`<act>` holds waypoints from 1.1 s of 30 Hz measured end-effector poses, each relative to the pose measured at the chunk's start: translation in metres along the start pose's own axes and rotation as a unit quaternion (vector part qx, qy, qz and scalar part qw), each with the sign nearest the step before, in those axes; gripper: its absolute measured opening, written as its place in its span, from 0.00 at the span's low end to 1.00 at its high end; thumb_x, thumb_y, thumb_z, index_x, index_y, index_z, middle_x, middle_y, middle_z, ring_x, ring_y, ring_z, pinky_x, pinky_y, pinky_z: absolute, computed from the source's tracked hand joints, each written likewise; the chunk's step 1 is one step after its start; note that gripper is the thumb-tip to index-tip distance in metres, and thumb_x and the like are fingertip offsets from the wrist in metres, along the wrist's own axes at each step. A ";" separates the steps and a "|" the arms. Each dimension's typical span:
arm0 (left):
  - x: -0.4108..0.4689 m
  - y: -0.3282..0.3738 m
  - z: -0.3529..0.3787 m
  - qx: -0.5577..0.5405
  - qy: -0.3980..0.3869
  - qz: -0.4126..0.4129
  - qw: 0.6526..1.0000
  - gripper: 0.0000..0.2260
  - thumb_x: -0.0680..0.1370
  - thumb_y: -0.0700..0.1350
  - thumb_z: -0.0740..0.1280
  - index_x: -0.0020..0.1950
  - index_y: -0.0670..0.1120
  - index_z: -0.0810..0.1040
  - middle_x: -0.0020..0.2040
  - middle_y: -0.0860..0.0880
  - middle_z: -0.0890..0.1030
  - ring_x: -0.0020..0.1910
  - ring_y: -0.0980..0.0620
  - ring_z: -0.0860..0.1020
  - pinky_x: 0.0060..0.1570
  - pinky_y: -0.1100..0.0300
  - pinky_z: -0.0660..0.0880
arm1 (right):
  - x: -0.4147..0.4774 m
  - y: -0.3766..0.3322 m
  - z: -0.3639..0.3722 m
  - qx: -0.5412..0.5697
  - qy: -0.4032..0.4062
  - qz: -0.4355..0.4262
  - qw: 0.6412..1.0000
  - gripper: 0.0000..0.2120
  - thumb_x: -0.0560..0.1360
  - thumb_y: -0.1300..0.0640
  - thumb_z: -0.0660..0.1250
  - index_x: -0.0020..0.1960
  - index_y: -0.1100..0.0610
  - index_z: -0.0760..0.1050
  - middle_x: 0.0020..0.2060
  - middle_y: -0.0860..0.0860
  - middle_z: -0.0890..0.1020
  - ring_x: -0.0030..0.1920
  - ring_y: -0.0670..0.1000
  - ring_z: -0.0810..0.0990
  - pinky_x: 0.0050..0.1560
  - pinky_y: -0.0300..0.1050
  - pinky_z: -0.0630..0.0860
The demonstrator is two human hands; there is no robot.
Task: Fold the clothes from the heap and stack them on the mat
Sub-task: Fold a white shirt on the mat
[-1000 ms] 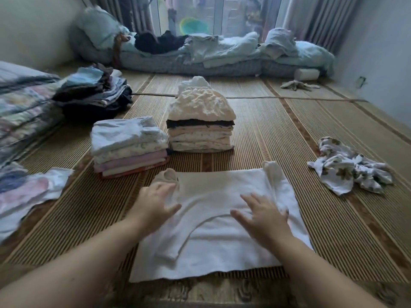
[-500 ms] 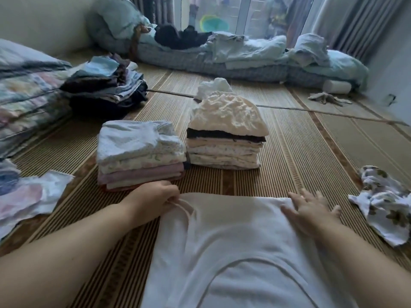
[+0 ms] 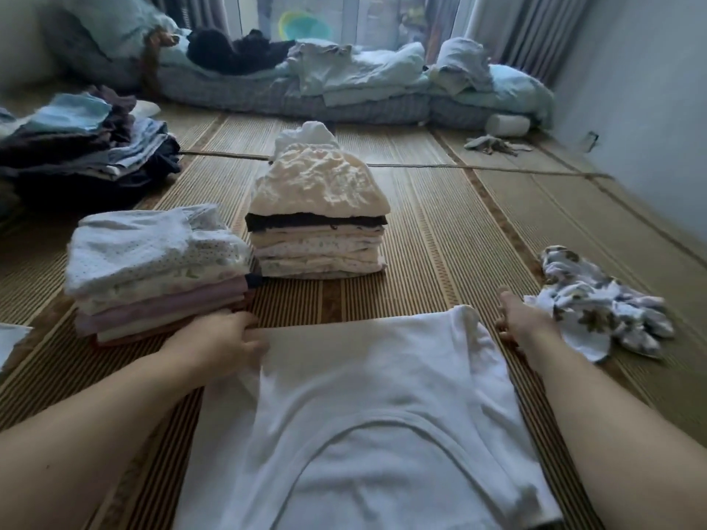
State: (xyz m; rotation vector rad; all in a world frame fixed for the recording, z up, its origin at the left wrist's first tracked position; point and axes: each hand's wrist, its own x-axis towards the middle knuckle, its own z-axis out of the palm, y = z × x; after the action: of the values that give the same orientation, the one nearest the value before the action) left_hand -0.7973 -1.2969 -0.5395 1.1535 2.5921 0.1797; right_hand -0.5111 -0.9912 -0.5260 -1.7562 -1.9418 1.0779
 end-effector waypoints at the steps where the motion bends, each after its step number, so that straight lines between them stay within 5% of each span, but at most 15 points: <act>1: 0.003 0.005 0.000 0.025 -0.012 -0.003 1.000 0.16 0.72 0.61 0.65 0.56 0.55 0.77 0.58 0.48 0.78 0.56 0.49 0.76 0.49 0.59 0.71 | -0.002 -0.005 0.000 -0.017 -0.028 -0.010 0.999 0.29 0.75 0.34 0.59 0.44 0.61 0.76 0.45 0.60 0.81 0.50 0.59 0.78 0.54 0.51 0.74; 4: 0.009 0.005 -0.002 0.030 -0.017 -0.019 0.999 0.06 0.72 0.55 0.67 0.40 0.54 0.75 0.43 0.53 0.79 0.41 0.54 0.75 0.35 0.60 0.68 | -0.002 -0.018 0.015 -0.161 -0.074 -0.089 0.980 0.21 0.70 0.39 0.69 0.32 0.57 0.74 0.29 0.52 0.75 0.37 0.54 0.76 0.35 0.43 0.66; 7: 0.013 -0.001 -0.009 0.015 -0.014 -0.051 0.998 0.06 0.73 0.50 0.66 0.38 0.51 0.75 0.38 0.54 0.78 0.36 0.57 0.75 0.30 0.63 0.67 | 0.001 -0.024 0.020 -0.229 -0.050 -0.114 0.966 0.16 0.71 0.47 0.68 0.32 0.58 0.76 0.30 0.53 0.77 0.36 0.55 0.77 0.32 0.42 0.65; 11: 0.016 -0.008 -0.011 0.008 -0.019 -0.042 0.999 0.06 0.75 0.51 0.66 0.40 0.52 0.75 0.37 0.55 0.77 0.36 0.57 0.75 0.32 0.63 0.68 | 0.014 -0.014 0.001 0.007 -0.093 -0.020 0.995 0.10 0.73 0.58 0.67 0.35 0.61 0.76 0.32 0.56 0.78 0.34 0.54 0.76 0.37 0.46 0.74; 14: 0.017 -0.009 -0.011 -0.004 -0.020 -0.036 0.999 0.06 0.76 0.52 0.67 0.43 0.51 0.77 0.39 0.54 0.79 0.38 0.57 0.76 0.35 0.62 0.70 | 0.019 -0.005 -0.003 0.137 -0.127 0.052 0.981 0.11 0.75 0.67 0.59 0.35 0.58 0.72 0.28 0.55 0.74 0.27 0.51 0.72 0.26 0.40 0.72; 16: 0.020 -0.010 -0.009 0.004 -0.015 -0.042 0.999 0.07 0.76 0.53 0.67 0.44 0.50 0.78 0.42 0.52 0.80 0.40 0.54 0.76 0.38 0.61 0.69 | 0.020 -0.004 -0.001 0.174 -0.124 0.048 0.976 0.13 0.77 0.67 0.57 0.35 0.58 0.70 0.29 0.55 0.71 0.26 0.51 0.70 0.23 0.39 0.72; 19: 0.022 -0.011 -0.001 0.015 -0.005 -0.056 0.998 0.08 0.77 0.53 0.66 0.44 0.49 0.78 0.46 0.48 0.81 0.43 0.51 0.77 0.39 0.60 0.68 | 0.017 -0.004 0.004 0.191 -0.126 0.021 0.973 0.07 0.80 0.60 0.60 0.44 0.58 0.73 0.38 0.57 0.77 0.34 0.53 0.76 0.35 0.46 0.77; 21: 0.021 -0.011 0.004 -0.006 0.011 -0.062 0.998 0.08 0.77 0.52 0.66 0.46 0.48 0.79 0.49 0.46 0.82 0.45 0.49 0.77 0.40 0.60 0.67 | 0.007 0.001 0.002 0.118 -0.123 -0.008 0.985 0.09 0.76 0.54 0.67 0.45 0.61 0.78 0.36 0.56 0.80 0.32 0.51 0.77 0.33 0.43 0.75; 22: 0.021 -0.012 0.006 -0.016 0.024 -0.065 0.997 0.08 0.78 0.51 0.66 0.48 0.47 0.79 0.51 0.45 0.82 0.47 0.48 0.77 0.41 0.60 0.67 | 0.000 0.005 -0.001 0.031 -0.123 -0.034 0.991 0.12 0.71 0.51 0.71 0.37 0.60 0.79 0.28 0.52 0.78 0.27 0.48 0.74 0.28 0.39 0.70; 24: 0.016 -0.012 0.008 -0.016 0.050 -0.067 0.996 0.11 0.78 0.51 0.65 0.55 0.46 0.79 0.57 0.43 0.81 0.53 0.45 0.78 0.46 0.59 0.70 | -0.016 0.017 -0.008 -0.165 -0.134 -0.062 0.975 0.21 0.63 0.47 0.75 0.20 0.56 0.71 0.16 0.46 0.68 0.19 0.45 0.67 0.22 0.37 0.61; 26: 0.005 -0.007 0.012 0.046 0.089 -0.035 0.994 0.15 0.78 0.51 0.64 0.62 0.48 0.76 0.64 0.43 0.76 0.60 0.42 0.75 0.57 0.53 0.71 | -0.032 0.028 -0.009 -0.253 -0.119 -0.083 0.957 0.22 0.64 0.48 0.74 0.20 0.56 0.66 0.18 0.47 0.66 0.22 0.47 0.66 0.24 0.41 0.58; 28: -0.012 0.011 0.018 0.043 0.135 0.016 0.990 0.17 0.77 0.52 0.66 0.65 0.51 0.75 0.68 0.44 0.71 0.66 0.41 0.68 0.65 0.50 0.65 | -0.042 0.038 -0.008 -0.175 -0.087 -0.114 0.974 0.16 0.67 0.50 0.69 0.27 0.55 0.66 0.24 0.49 0.68 0.26 0.49 0.66 0.28 0.42 0.59; 30: -0.035 0.039 0.027 -0.004 0.108 0.072 0.992 0.21 0.75 0.54 0.68 0.68 0.53 0.73 0.70 0.45 0.69 0.69 0.44 0.66 0.68 0.53 0.63 | -0.052 0.040 -0.013 0.015 -0.135 -0.085 0.987 0.11 0.69 0.52 0.67 0.36 0.59 0.72 0.32 0.56 0.76 0.32 0.52 0.74 0.33 0.43 0.68; 33: -0.067 0.082 0.053 0.058 -0.033 0.132 0.989 0.27 0.75 0.62 0.63 0.73 0.60 0.64 0.77 0.50 0.58 0.74 0.48 0.59 0.72 0.50 0.58 | -0.059 0.046 -0.031 0.204 -0.308 0.024 0.929 0.11 0.72 0.60 0.70 0.52 0.64 0.77 0.45 0.62 0.83 0.41 0.57 0.82 0.39 0.48 0.78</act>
State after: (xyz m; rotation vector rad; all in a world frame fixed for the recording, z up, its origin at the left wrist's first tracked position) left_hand -0.6801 -1.2916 -0.5556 1.5163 2.4122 0.0452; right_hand -0.4454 -1.0386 -0.5229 -1.3350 -1.7831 2.0693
